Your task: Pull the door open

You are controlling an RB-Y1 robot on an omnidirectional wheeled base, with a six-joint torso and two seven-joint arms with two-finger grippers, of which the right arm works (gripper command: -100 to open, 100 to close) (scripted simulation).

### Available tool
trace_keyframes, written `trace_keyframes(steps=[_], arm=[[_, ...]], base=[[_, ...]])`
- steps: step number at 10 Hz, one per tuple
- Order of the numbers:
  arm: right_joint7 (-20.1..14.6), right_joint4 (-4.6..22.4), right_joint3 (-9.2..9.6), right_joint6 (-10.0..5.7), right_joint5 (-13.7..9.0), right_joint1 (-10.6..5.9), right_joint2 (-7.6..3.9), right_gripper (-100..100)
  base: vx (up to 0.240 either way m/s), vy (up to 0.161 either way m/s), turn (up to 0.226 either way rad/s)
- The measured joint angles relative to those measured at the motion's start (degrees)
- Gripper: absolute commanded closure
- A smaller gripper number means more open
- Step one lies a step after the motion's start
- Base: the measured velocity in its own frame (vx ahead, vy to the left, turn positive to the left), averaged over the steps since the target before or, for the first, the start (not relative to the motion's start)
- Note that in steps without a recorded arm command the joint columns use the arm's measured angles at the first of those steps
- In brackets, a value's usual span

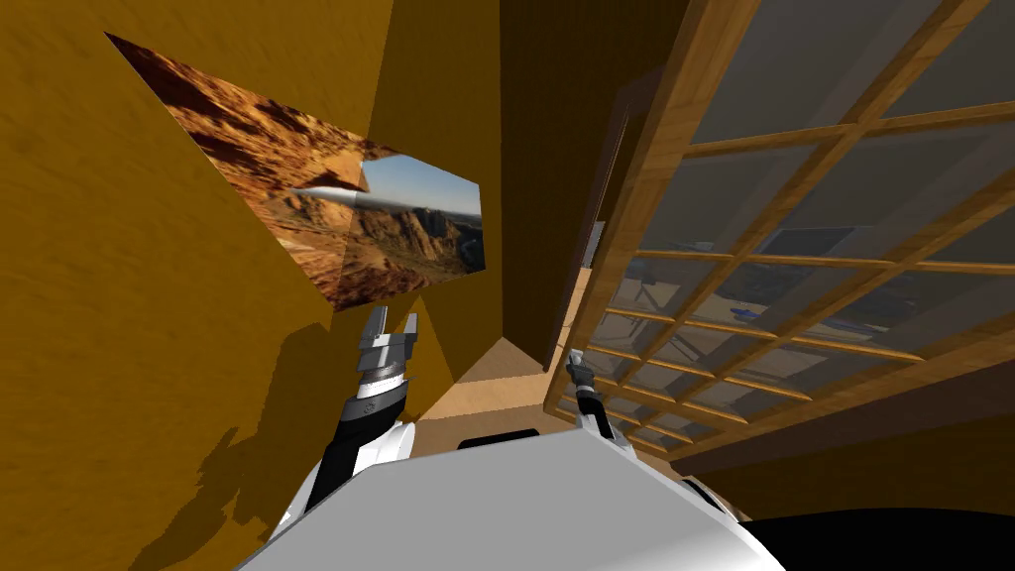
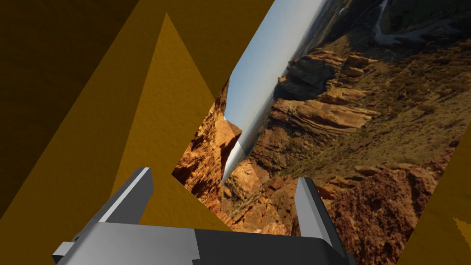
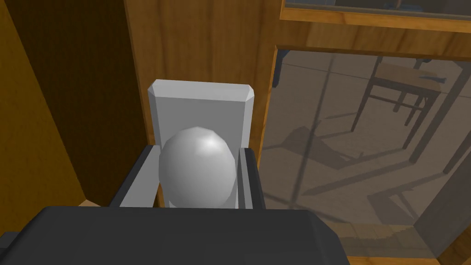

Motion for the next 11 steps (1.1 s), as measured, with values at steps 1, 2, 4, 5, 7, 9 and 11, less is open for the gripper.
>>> trace_keyframes(steps=[1, 2, 4, 5, 7, 9, 11], arm=[[-0.2, 0.2, 0.23, 0.07, 0.1, 0.07, 0.15, 100], [-0.7, 0.1, 0.77, -0.05, 0.5, 0.22, -0.22, 100], [-2.0, -1.2, 2.12, -0.07, 1.4, 0.96, -0.84, 100], [-2.9, -1.2, 3.05, -0.2, 2.1, 1.18, -1.29, 100], [-4.5, -1.6, 4.61, -0.65, 3.1, 1.89, -1.98, 100], [-5.4, -1.5, 5.49, -0.76, 3.7, 2.01, -2.23, 100], [-6.9, -1.9, 6.66, -1.45, 4.5, 2.63, -3.27, 100]], base=[[-0.199, 0.005, 0.09], [-0.308, -0.017, 0.107], [-0.27, -0.02, 0.099], [-0.26, -0.022, 0.09], [-0.261, -0.021, 0.078], [-0.134, -0.012, 0.052], [-0.221, -0.024, 0.079]])
